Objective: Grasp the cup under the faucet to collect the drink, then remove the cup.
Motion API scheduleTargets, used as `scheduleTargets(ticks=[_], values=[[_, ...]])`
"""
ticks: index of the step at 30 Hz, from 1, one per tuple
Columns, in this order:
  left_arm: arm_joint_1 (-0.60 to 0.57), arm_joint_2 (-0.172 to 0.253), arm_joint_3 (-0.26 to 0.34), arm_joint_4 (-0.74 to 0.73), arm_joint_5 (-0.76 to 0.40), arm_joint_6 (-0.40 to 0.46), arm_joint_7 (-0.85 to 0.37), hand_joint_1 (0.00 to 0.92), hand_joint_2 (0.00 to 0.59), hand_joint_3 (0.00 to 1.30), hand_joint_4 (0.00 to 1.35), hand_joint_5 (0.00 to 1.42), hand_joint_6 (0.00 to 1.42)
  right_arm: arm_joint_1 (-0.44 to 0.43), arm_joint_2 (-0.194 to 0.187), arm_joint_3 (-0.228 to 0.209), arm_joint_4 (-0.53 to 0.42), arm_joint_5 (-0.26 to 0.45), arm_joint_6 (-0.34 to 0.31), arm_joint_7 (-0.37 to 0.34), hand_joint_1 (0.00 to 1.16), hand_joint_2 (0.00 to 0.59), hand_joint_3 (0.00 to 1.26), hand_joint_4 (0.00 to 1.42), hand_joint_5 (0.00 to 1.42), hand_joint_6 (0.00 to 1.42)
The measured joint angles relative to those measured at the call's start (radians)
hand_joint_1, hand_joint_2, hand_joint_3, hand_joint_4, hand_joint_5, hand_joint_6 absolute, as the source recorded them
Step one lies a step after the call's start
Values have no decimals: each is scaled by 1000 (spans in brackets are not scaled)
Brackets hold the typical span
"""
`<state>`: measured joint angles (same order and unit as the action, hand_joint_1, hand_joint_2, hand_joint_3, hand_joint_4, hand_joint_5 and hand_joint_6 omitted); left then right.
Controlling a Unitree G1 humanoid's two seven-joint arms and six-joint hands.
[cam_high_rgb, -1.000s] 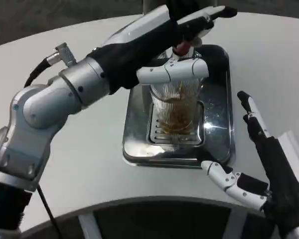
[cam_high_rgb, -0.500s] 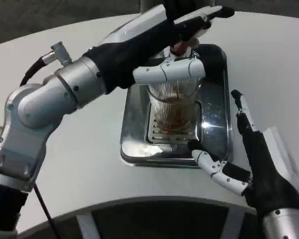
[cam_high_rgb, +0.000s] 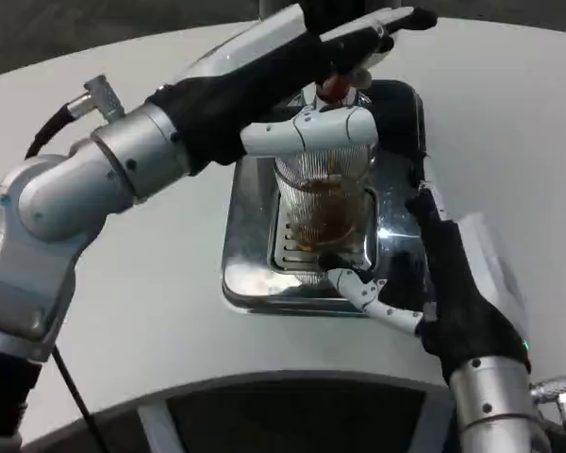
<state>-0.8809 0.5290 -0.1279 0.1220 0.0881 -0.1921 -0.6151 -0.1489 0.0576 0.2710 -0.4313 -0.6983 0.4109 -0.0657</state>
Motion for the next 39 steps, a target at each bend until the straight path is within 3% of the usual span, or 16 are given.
scheduleTargets(ticks=[18, 39], values=[[-29, 4, 0, 47, -11, -37, -6, 0, 102, 98, 0, 60, 194, -158, 6, -70, 194, 171, -57, -64, 799, 228, 6, 79, 148, 133], [-40, 21, 7, 67, -37, -55, -20, 0, 106, 99, 0, 69, 192, -296, 21, -78, 394, 228, -121, -139, 776, 233, 7, 79, 138, 129]])
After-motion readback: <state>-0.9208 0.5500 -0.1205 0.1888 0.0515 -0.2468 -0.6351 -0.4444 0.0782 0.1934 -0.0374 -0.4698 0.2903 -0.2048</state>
